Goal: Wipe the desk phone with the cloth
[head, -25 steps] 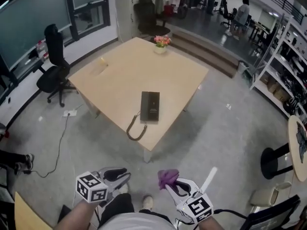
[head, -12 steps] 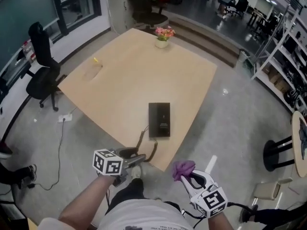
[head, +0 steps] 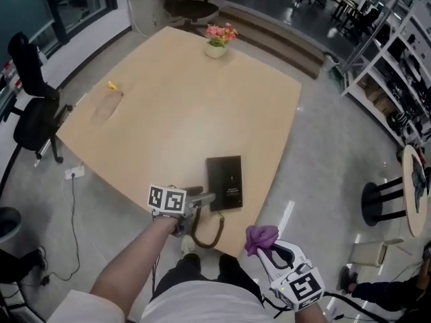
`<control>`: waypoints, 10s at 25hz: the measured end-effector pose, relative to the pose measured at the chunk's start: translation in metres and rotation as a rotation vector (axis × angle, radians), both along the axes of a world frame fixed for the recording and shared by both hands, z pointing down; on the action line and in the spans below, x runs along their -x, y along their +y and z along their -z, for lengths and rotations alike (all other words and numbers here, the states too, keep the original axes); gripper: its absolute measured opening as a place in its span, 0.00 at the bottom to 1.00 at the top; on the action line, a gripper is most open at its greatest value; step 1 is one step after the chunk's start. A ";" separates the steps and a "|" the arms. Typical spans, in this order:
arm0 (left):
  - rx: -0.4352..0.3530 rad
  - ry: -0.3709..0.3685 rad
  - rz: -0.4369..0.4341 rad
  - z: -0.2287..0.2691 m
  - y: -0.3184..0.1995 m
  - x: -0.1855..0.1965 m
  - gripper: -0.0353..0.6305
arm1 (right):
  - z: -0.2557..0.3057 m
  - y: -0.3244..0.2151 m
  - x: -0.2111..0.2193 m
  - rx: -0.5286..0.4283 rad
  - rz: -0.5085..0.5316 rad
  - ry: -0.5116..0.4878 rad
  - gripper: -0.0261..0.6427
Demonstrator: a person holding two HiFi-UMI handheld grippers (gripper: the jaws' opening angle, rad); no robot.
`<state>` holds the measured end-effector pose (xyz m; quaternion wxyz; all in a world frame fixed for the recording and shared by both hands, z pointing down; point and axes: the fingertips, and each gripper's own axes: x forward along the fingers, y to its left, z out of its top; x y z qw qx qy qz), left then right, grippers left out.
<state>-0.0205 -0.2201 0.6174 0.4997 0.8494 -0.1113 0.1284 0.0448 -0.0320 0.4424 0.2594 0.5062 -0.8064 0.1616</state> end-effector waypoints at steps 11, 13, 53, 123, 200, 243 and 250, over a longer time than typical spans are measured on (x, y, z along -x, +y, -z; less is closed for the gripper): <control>0.146 0.046 -0.076 -0.021 -0.028 -0.050 0.51 | 0.009 -0.002 -0.046 0.025 -0.084 0.032 0.17; 0.163 0.011 -0.108 -0.027 -0.027 -0.053 0.41 | 0.010 -0.005 -0.056 0.023 -0.085 0.034 0.17; -0.016 0.135 0.013 0.111 0.035 -0.024 0.33 | -0.028 -0.080 -0.001 0.036 0.502 -0.129 0.17; -0.103 0.385 -0.133 0.181 0.052 -0.010 0.32 | 0.018 -0.089 -0.074 0.020 0.311 -0.421 0.17; -0.109 0.411 -0.215 0.214 0.058 -0.019 0.32 | 0.089 -0.178 -0.046 -0.042 0.392 -0.807 0.17; -0.143 0.373 0.018 0.217 0.020 -0.015 0.32 | -0.032 -0.060 -0.030 0.255 0.560 -0.559 0.17; -0.115 0.353 0.040 0.205 0.013 -0.016 0.32 | -0.024 -0.048 0.013 0.245 0.649 -0.471 0.17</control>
